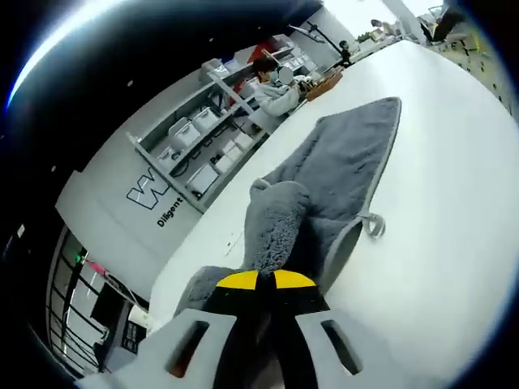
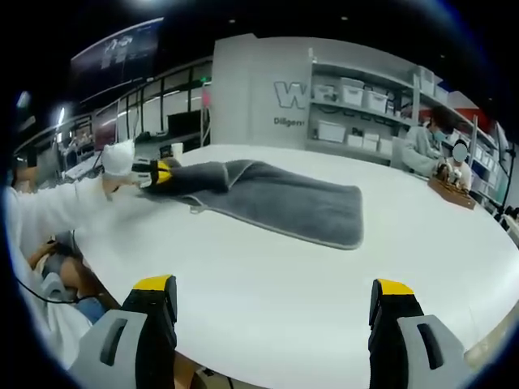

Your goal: Open the folded towel by lifting each exposed corner and separating the folded layers until the towel lies flat within the target outline without major curled edges

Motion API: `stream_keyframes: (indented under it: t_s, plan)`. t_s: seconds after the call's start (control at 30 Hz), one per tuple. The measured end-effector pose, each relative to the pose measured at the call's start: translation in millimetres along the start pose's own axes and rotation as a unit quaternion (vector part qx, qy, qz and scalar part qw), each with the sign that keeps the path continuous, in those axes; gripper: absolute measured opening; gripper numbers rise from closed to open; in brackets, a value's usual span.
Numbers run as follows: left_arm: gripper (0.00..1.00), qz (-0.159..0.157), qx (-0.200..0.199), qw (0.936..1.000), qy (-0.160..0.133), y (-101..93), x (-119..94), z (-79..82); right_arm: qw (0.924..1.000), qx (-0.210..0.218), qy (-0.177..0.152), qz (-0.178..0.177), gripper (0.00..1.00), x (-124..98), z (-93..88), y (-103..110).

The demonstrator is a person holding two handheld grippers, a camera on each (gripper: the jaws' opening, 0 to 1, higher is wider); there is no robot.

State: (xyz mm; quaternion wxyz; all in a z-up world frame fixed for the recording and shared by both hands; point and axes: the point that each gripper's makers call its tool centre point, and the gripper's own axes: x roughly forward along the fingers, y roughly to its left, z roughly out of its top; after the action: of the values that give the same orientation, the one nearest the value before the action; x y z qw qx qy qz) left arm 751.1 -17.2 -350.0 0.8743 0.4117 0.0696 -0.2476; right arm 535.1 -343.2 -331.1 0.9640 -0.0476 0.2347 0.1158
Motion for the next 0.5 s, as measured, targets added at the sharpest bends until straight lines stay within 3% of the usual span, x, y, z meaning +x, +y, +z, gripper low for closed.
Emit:
stream_keyframes:
  t_s: [0.17,0.5]
  plan:
    - [0.04,-0.016,0.017,0.9997,0.007,-20.0,-4,-4.4,1.0000,-0.002,0.000,0.001,0.99,0,0.3,1]
    - [0.04,-0.056,-0.002,0.9983,0.013,-47.7,-6,-6.4,1.0000,-0.004,0.003,0.002,0.99,1,-0.8,3]
